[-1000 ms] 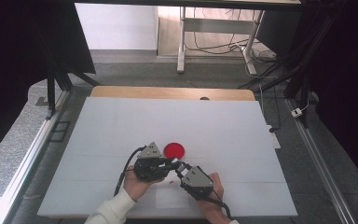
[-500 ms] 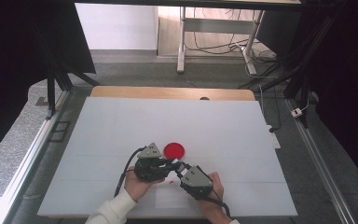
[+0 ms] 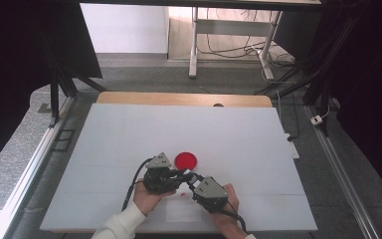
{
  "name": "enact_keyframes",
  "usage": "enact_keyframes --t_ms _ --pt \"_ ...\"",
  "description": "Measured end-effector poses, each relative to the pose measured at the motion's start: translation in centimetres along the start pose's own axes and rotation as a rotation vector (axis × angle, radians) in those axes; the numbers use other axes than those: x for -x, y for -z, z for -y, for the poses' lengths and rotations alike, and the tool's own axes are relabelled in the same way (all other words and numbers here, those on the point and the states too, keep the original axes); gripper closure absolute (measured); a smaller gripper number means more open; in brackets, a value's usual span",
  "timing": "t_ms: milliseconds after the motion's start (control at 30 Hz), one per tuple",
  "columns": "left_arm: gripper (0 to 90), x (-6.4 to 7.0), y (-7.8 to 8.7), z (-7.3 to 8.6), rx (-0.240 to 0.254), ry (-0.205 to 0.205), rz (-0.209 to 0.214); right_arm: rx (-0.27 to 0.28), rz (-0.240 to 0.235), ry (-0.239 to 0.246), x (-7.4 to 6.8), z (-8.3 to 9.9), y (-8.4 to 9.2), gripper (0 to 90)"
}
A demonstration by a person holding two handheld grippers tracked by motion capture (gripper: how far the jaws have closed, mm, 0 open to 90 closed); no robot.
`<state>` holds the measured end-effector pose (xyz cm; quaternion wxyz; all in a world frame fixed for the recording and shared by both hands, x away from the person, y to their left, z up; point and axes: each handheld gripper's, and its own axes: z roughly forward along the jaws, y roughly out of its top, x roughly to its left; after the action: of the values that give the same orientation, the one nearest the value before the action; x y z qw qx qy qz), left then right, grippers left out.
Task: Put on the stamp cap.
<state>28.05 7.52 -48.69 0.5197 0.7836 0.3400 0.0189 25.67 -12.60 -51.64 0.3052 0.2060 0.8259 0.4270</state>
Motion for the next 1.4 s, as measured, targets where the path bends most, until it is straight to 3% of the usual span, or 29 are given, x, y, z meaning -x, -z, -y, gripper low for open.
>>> enact_keyframes --t_ms 500,1067,1167,1400 --pt "75.5 -0.1 0.1 -0.1 0.007 -0.011 -0.005 -0.010 -0.026 0.001 0.4 0.3 -0.2 63.7" --pt "75.5 -0.1 0.4 -0.3 0.015 -0.022 -0.005 0.001 -0.081 -0.051 0.9 0.4 -0.2 53.6" --pt "75.5 -0.2 0.6 -0.4 0.023 -0.022 -0.008 -0.021 -0.080 -0.065 1.3 0.7 -0.3 52.3" --pt "75.5 -0.4 0.9 -0.5 0.029 -0.019 -0.009 -0.014 -0.087 -0.098 2.1 1.3 0.2 50.9"
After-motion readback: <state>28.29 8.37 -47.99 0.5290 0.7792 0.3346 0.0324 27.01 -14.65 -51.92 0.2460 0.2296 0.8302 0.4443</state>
